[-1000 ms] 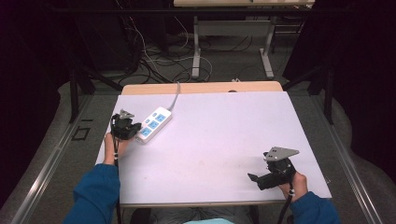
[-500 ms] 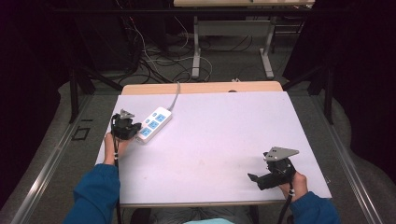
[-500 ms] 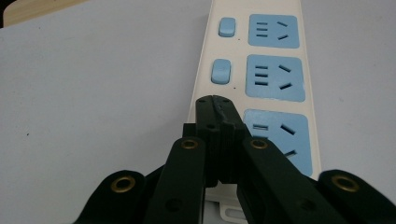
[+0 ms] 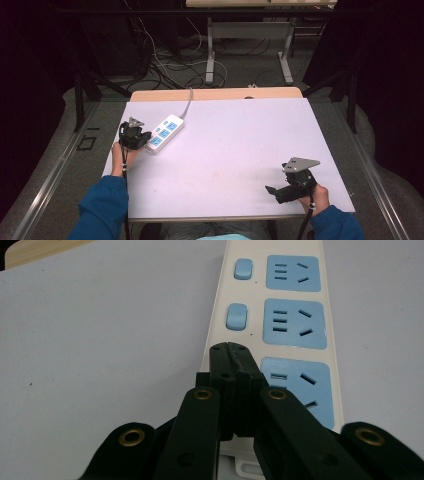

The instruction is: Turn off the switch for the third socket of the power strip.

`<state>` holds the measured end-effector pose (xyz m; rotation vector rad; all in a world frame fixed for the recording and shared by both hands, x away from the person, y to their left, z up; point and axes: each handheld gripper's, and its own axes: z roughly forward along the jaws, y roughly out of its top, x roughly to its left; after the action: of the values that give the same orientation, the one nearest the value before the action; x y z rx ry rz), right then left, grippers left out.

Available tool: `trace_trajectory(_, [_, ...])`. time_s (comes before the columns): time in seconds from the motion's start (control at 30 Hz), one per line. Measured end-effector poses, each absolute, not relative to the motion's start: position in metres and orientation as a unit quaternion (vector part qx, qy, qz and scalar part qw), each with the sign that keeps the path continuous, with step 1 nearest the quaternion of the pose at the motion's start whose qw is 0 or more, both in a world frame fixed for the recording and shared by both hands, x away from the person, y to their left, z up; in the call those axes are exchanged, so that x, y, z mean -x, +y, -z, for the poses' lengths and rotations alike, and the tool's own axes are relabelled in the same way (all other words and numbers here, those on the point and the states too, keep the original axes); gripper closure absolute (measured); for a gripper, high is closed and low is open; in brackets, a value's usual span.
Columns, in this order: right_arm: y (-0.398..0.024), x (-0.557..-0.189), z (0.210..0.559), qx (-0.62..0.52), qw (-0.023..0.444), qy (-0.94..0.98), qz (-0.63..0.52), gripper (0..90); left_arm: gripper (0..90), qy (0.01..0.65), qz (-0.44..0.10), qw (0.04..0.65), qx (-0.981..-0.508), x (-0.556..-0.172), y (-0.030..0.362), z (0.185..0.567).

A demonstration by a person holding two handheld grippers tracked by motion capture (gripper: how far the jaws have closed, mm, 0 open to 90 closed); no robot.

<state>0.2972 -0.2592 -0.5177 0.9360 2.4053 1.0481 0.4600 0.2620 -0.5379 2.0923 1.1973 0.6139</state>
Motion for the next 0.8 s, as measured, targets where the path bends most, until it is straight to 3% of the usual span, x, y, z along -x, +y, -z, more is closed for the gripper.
trace_trajectory(0.8, [-0.2589,-0.297,0.5173,-0.331,0.176,0.851,-0.369,2.2,89.2,0.468,-0.235,0.334,-0.783,-0.458,0.2652,0.5333])
